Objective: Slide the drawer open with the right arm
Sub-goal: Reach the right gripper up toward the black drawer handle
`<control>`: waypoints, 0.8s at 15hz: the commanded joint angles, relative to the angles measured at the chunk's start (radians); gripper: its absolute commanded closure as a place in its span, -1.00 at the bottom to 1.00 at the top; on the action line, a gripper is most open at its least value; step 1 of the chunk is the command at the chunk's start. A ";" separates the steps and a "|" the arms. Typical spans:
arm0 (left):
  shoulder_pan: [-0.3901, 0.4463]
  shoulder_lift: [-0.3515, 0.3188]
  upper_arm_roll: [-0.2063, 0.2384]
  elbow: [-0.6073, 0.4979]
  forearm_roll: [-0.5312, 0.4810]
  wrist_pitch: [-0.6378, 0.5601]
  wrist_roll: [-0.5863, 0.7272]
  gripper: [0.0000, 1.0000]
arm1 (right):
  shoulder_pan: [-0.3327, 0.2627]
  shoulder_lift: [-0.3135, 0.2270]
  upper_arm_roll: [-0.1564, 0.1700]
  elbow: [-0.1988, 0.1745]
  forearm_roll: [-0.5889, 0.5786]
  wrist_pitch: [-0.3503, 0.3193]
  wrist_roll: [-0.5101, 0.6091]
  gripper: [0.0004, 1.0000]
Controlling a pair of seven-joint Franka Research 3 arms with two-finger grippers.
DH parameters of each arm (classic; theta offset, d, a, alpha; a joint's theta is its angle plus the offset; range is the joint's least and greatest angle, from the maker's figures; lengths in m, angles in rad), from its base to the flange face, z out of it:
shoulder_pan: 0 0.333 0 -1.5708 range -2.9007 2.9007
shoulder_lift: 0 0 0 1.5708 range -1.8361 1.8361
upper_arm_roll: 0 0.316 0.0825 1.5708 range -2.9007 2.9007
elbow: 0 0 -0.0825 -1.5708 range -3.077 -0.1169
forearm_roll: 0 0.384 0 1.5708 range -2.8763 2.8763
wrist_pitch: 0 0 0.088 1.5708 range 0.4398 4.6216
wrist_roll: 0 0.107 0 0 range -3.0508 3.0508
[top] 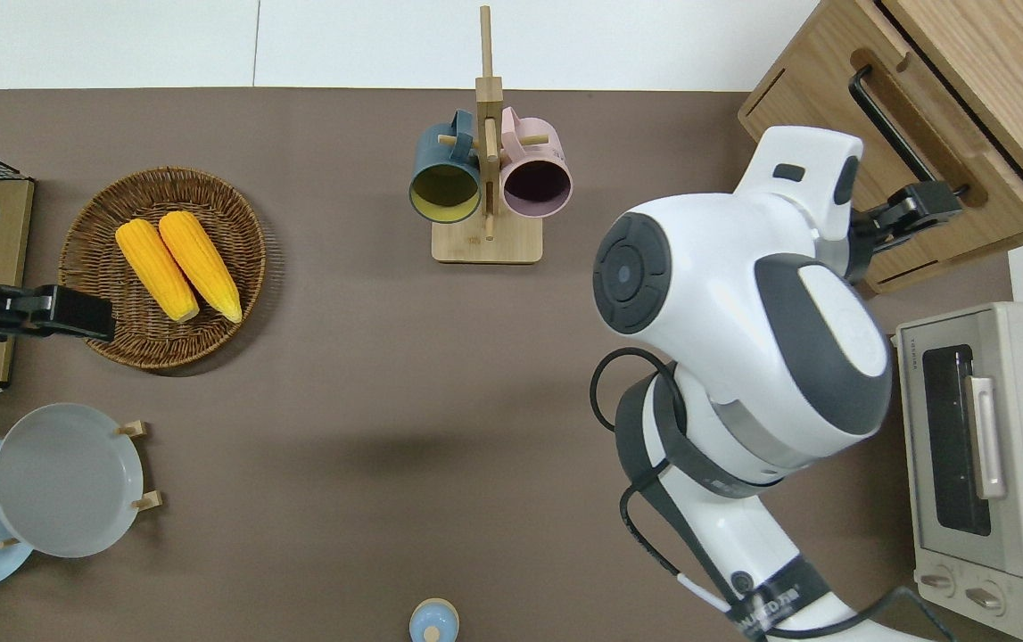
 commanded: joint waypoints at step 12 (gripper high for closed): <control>0.005 0.011 -0.007 0.024 0.017 -0.020 0.010 -0.99 | -0.007 0.162 -0.041 -0.103 -0.430 0.138 0.289 -0.96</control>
